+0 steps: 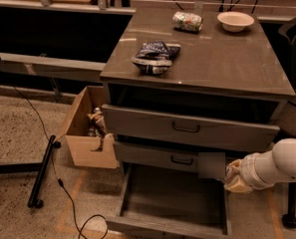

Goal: Place water bottle into bottom drawer

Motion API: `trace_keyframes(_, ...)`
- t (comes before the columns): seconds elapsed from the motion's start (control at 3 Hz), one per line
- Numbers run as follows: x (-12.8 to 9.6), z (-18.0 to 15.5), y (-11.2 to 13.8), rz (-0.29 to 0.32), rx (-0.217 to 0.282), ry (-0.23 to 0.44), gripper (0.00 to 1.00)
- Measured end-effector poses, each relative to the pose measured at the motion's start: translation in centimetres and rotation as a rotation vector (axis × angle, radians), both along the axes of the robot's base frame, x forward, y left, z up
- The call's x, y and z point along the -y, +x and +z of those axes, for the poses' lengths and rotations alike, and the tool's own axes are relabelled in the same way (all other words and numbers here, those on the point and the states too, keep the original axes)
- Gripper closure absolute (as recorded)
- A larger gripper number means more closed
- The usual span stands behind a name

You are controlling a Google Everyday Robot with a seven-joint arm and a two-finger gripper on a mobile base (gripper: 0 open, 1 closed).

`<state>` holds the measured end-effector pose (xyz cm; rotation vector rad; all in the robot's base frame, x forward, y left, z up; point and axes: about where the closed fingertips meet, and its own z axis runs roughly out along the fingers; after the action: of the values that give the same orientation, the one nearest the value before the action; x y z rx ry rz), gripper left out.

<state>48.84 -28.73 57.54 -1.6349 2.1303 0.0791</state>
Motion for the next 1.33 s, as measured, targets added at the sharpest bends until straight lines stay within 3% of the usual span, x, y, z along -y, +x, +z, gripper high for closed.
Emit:
trace_keyframes(0.33, 0.7, -3.6, 0.8, 0.042, 0.074, -0.12, 1.0)
trace_keyframes(0.67, 1.0, -7.5, 2.1, 0.051, 0.046, -0.168, 1.0)
trace_keyframes(1.0, 1.0, -7.5, 2.1, 0.051, 0.046, -0.168, 1.0)
trace_keyframes(1.33, -0.8, -9.7, 2.5, 0.042, 0.063, -0.131, 1.0)
